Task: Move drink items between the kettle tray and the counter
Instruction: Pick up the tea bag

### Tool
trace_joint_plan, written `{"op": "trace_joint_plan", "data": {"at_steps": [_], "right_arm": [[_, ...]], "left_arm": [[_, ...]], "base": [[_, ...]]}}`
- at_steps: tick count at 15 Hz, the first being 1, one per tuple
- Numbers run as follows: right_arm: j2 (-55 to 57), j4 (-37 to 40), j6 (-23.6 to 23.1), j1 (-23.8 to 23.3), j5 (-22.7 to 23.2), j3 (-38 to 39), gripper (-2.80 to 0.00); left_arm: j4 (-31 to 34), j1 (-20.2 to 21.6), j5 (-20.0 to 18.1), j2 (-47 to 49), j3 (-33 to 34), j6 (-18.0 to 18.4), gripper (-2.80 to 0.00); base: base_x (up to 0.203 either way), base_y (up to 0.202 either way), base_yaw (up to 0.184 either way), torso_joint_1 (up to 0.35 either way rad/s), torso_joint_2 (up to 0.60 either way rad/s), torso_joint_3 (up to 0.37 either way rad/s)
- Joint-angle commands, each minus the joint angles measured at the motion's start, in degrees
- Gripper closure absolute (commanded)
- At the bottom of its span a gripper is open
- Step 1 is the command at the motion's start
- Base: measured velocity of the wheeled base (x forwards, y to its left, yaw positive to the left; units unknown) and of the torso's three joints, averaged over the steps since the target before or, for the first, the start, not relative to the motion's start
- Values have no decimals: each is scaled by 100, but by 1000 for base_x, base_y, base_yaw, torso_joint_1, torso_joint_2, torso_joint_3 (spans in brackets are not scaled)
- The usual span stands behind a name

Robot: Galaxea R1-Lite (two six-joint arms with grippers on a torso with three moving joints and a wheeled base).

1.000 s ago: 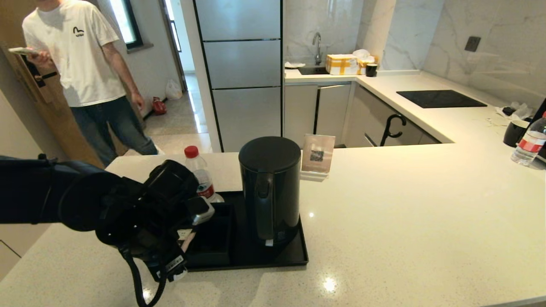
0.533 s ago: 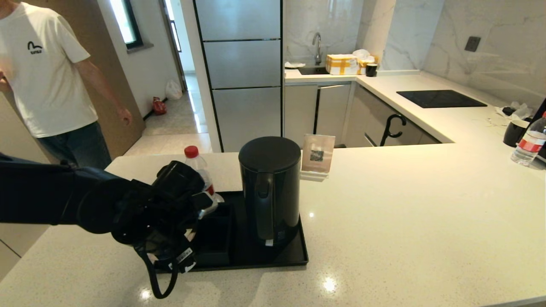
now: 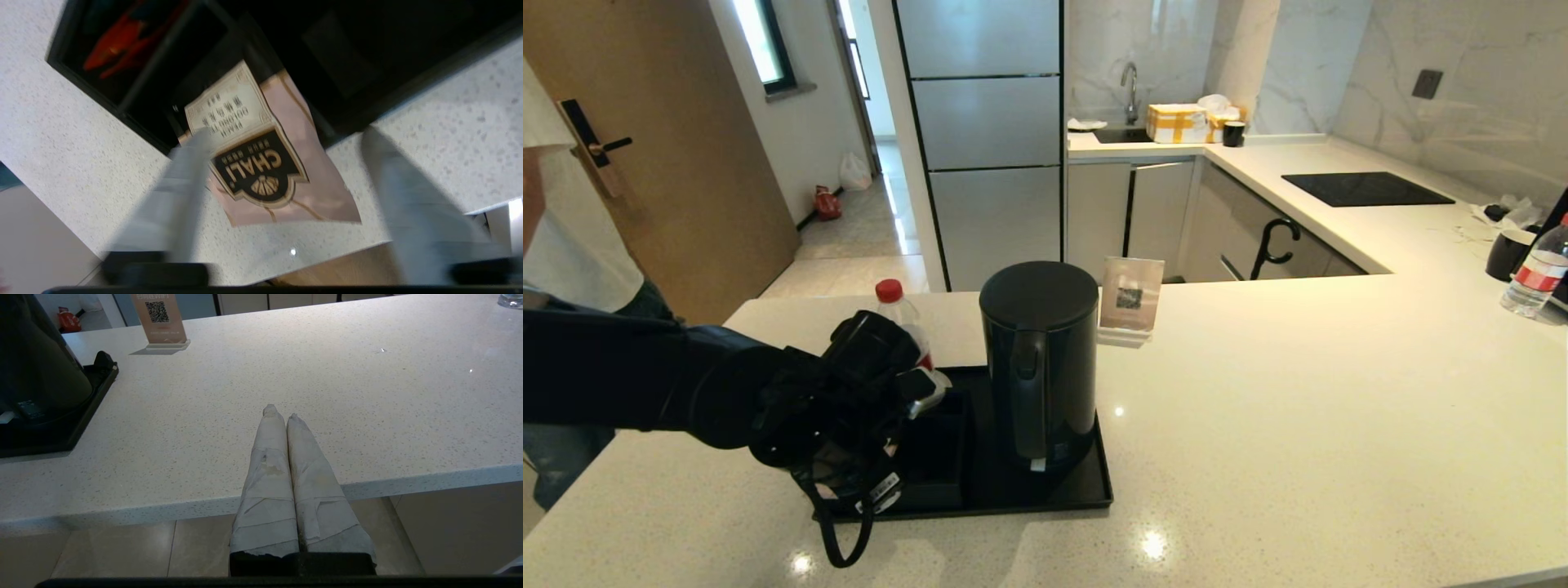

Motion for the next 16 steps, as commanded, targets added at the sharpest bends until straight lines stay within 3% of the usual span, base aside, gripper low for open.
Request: {"op": "trace_joint_plan", "data": {"at_steps": [1, 16], "right_arm": [[5, -1, 1, 1, -1, 9, 0], [5, -1, -8, 1, -1, 9, 0]], "left_arm": [[16, 0, 16, -49, 9, 13, 0], [42, 36, 56, -357, 33, -35, 0]], "base": [[0, 0, 0, 0, 0, 0], [0, 0, 0, 0, 0, 0]]}}
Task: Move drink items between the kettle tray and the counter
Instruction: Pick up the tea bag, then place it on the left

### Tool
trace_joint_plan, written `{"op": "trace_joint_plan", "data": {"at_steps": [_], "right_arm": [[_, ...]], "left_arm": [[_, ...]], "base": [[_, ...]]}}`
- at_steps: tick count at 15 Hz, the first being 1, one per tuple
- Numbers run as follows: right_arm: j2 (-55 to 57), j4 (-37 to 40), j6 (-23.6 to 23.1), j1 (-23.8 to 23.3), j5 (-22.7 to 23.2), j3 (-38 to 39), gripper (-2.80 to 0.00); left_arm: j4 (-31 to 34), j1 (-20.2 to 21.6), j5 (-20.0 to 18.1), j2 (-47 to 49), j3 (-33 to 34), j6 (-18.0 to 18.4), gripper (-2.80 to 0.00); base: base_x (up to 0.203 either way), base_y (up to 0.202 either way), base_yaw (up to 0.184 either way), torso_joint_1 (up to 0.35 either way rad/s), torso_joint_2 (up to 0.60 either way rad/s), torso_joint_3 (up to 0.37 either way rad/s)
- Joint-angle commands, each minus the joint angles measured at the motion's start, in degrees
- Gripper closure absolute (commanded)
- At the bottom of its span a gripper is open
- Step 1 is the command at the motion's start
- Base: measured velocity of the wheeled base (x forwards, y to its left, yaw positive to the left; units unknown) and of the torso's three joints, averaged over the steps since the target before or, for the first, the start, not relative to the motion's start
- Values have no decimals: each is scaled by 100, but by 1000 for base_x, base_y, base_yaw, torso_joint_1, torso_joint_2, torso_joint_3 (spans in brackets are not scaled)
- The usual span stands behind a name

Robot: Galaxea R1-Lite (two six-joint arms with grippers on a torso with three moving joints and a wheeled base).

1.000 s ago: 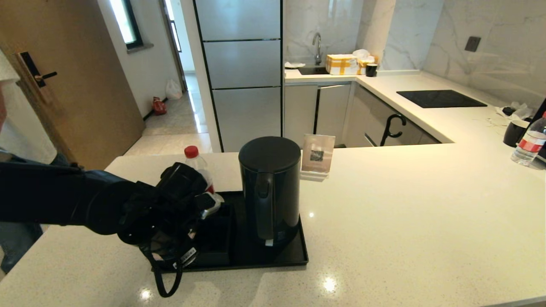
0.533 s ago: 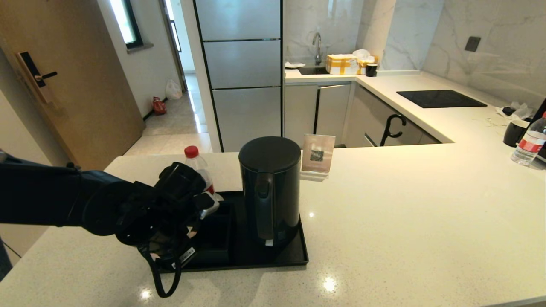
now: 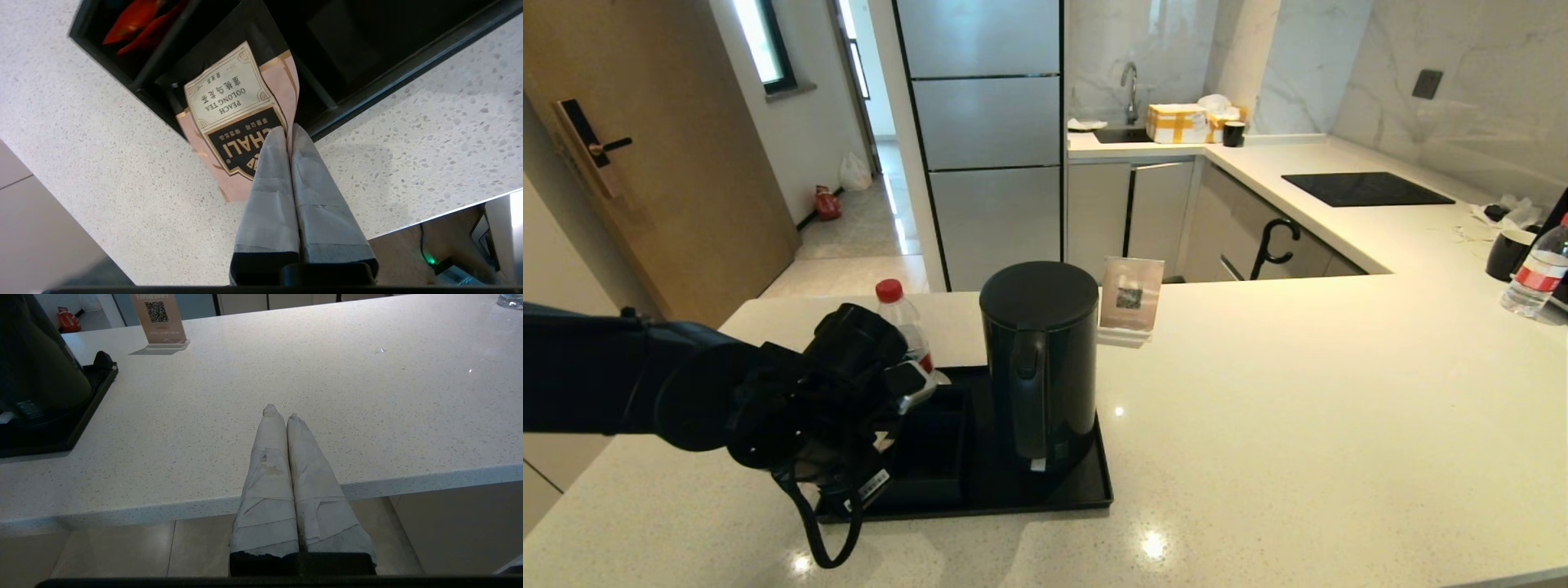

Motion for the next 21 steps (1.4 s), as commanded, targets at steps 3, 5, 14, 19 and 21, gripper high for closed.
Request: {"op": "trace_joint_plan", "data": {"at_steps": [3, 5, 14, 19, 21], "right_arm": [[5, 0, -5, 1, 1, 9, 0], [5, 0, -5, 1, 1, 9, 0], [5, 0, 4, 1, 1, 9, 0], [5, 0, -5, 1, 1, 9, 0], [5, 0, -5, 1, 1, 9, 0]], "left_arm": [[-41, -2, -5, -532, -173, -329, 0], [-41, -2, -5, -532, -173, -329, 0], [-42, 2183, -171, -1792, -687, -2637, 0], [-70, 2906, -298, -1595, -222, -2937, 0], [-266, 3191, -400, -1214, 208, -3061, 0]], "base": [[0, 0, 0, 0, 0, 0], [0, 0, 0, 0, 0, 0], [0, 0, 0, 0, 0, 0], [0, 0, 0, 0, 0, 0], [0, 0, 0, 0, 0, 0]]}}
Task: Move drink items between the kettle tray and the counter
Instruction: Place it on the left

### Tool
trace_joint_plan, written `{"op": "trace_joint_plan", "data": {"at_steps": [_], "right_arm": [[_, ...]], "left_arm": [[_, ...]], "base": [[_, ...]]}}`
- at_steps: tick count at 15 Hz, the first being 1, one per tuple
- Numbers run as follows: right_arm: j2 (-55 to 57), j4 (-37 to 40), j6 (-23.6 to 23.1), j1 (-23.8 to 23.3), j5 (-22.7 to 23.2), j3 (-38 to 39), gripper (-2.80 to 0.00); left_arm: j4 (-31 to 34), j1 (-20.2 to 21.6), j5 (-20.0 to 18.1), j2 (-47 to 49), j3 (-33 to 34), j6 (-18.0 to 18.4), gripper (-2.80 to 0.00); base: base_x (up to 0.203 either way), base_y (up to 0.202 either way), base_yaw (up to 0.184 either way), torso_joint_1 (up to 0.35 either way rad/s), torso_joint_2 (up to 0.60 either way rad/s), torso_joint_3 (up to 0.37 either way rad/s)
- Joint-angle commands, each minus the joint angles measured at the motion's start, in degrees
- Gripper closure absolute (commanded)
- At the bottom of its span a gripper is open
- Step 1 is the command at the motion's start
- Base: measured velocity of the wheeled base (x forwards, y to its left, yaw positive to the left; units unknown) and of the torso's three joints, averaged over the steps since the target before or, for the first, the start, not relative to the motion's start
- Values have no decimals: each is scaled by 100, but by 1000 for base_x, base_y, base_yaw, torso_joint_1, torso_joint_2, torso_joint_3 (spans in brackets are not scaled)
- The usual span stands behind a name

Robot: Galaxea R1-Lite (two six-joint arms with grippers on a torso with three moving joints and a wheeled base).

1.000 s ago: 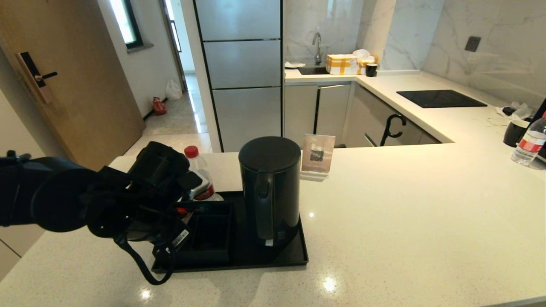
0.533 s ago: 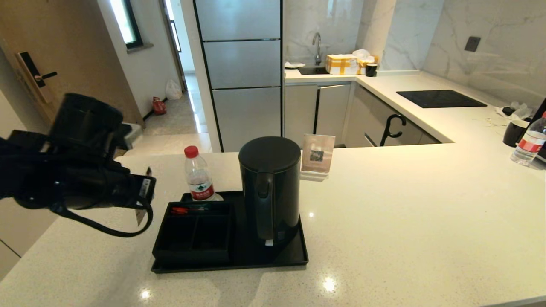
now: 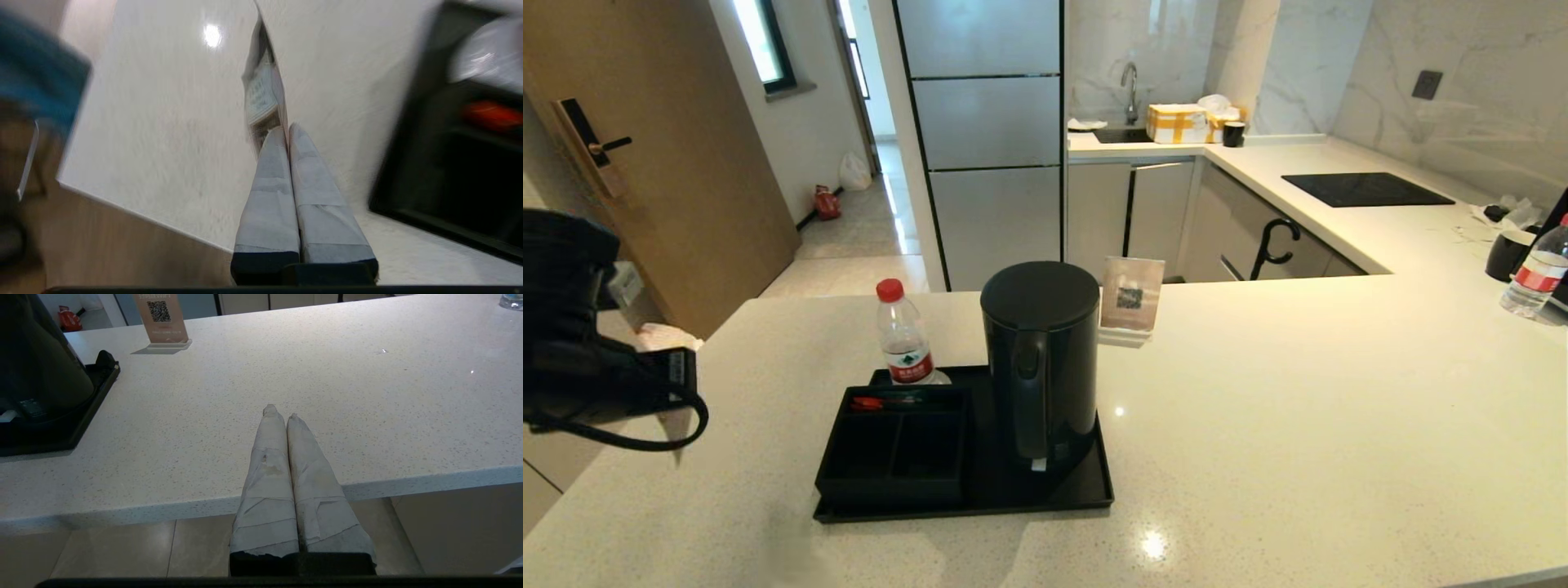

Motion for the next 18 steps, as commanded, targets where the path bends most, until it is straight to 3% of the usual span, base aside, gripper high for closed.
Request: {"op": "trace_joint_plan", "data": {"at_steps": [1, 7, 10, 11, 18], "right_arm": [[5, 2, 9, 1, 1, 9, 0], [5, 2, 9, 1, -8, 9, 0], [5, 2, 9, 1, -3, 5, 0], [5, 2, 9, 1, 1, 9, 0], [5, 2, 0, 1, 1, 9, 0]], "left_arm": [[-247, 183, -76, 463, 394, -40, 0], [-1182, 151, -190, 1448, 893, -33, 0], [-1305, 144, -192, 1571, 924, -33, 0], [-1305, 144, -198, 1576, 903, -33, -280], [-1316, 98, -198, 1400, 923, -44, -280]], "base": [[0, 0, 0, 0, 0, 0], [0, 0, 0, 0, 0, 0], [0, 0, 0, 0, 0, 0], [0, 0, 0, 0, 0, 0], [0, 0, 0, 0, 0, 0]]}}
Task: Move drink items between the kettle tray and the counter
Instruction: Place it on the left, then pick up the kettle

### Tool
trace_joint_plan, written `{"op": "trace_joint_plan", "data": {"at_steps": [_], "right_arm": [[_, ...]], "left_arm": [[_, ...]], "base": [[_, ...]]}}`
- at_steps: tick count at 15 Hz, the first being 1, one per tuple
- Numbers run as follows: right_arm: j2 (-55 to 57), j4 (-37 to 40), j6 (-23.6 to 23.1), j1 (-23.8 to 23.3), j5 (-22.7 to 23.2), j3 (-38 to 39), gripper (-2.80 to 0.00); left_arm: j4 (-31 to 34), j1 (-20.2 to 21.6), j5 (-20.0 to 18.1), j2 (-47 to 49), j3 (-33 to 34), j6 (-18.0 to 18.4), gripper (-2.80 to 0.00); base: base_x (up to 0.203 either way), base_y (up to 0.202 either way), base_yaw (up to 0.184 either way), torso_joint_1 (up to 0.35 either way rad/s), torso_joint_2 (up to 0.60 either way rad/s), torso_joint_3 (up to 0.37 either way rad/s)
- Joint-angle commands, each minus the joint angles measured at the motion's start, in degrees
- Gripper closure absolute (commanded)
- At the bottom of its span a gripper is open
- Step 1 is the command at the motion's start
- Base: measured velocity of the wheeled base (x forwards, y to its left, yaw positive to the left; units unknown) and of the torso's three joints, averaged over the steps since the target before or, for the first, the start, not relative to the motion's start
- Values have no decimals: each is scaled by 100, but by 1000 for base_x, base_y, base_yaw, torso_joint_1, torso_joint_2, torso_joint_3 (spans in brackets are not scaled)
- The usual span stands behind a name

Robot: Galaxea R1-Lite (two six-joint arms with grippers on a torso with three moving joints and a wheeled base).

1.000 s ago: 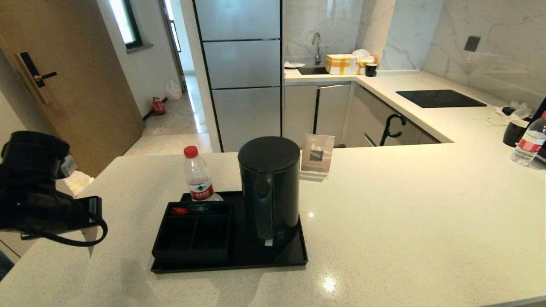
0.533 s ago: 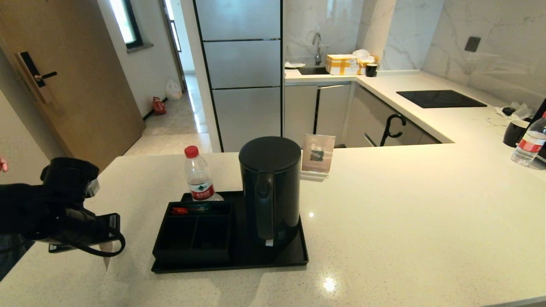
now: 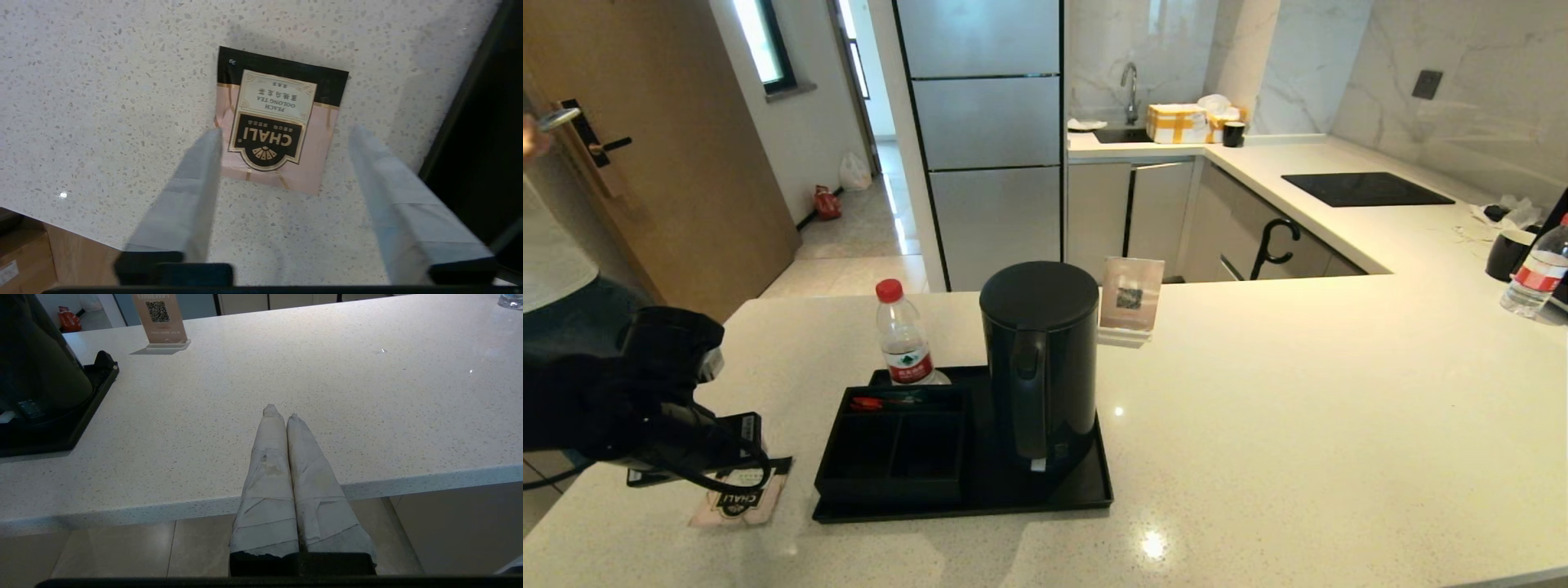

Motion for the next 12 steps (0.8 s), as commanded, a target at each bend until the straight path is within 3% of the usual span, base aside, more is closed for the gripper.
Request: {"op": "trace_joint_plan", "data": {"at_steps": [1, 6, 12], "right_arm": [[5, -1, -2, 1, 2, 9, 0], [5, -1, -2, 1, 2, 9, 0], [5, -1, 7, 1, -7, 9, 0]], "left_arm": [[13, -24, 13, -88, 23, -2, -280], [13, -24, 13, -88, 23, -2, -280], [26, -334, -107, -604, 21, -53, -280]], "base": [[0, 0, 0, 0, 0, 0], [0, 0, 0, 0, 0, 0], [0, 0, 0, 0, 0, 0]]}}
